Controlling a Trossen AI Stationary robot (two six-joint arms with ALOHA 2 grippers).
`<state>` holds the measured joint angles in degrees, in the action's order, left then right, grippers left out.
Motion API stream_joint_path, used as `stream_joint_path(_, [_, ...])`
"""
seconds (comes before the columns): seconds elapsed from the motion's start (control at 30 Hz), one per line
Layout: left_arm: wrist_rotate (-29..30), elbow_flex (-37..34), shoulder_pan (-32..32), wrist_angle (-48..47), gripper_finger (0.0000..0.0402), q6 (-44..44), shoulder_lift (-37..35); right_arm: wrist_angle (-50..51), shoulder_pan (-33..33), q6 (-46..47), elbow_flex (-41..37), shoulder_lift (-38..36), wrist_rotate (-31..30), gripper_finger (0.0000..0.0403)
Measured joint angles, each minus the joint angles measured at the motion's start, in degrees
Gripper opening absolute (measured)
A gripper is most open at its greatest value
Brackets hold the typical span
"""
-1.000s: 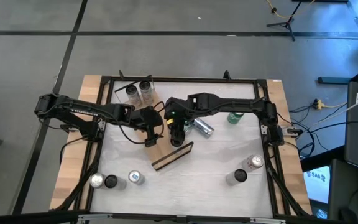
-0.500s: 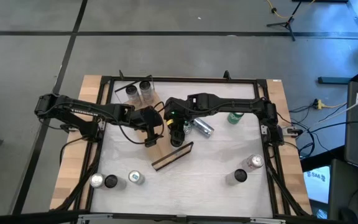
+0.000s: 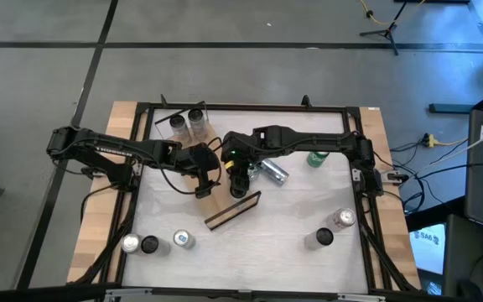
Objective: Place canned beverage on shelf
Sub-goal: Put the white yellow soda can on the shelf aligned with the other white yellow soda can
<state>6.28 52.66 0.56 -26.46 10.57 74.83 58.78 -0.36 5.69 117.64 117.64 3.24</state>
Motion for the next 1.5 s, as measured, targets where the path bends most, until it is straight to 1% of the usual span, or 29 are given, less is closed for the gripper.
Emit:
stream_joint_path(0.13, [0.0, 0.0, 0.0, 0.0, 0.0322, 0.0, 0.0, -0.1, 0.0, 0.0, 0.0, 0.0, 0.0, 0.0266])
stream_joint_path(0.23, [0.0, 0.0, 0.0, 0.0, 0.0322, 0.0, 0.0, -0.4, 0.0, 0.0, 0.0, 0.0, 0.0, 0.0255])
stream_joint_path(0.43, [0.0, 0.0, 0.0, -0.3, 0.0322, -0.5, -0.5, -1.3, 0.0, -2.1, 0.0, 0.0, 1.8, 0.0262])
stream_joint_path(0.53, [0.0, 0.0, 0.0, -1.5, 0.0322, -0.5, -1.8, -2.1, 0.0, -4.9, 0.0, 0.1, 3.3, 0.0262])
stream_joint_path(0.67, [0.0, 0.0, 0.0, -2.5, 0.0322, -0.5, -4.5, -2.4, 0.0, -8.4, 0.0, 0.1, 3.4, 0.0257])
stream_joint_path(0.8, [0.0, 0.0, 0.0, -2.6, 0.0322, -0.5, -6.6, -2.4, 0.0, -11.4, 0.0, 0.1, 3.5, 0.0261])
stream_joint_path(0.93, [0.0, 0.0, 0.0, -2.6, 0.0322, -0.5, -7.6, -2.5, 0.0, -13.8, 0.0, 0.1, 3.5, 0.0264])
stream_joint_path(1.2, [0.2, 0.0, 0.0, -2.5, 0.0322, -0.5, -7.6, -2.5, 0.0, -15.1, 0.0, 0.1, 3.5, 0.0265])
stream_joint_path(1.3, [1.2, 0.0, 0.0, -1.6, 0.0322, -0.5, -7.6, -2.6, 0.0, -15.1, 0.0, 0.1, 3.5, 0.0265])
stream_joint_path(1.5, [2.0, 0.0, 0.0, -1.0, 0.0322, -0.5, -6.9, -2.6, -0.1, -15.0, 0.0, 0.1, 6.0, 0.0265])
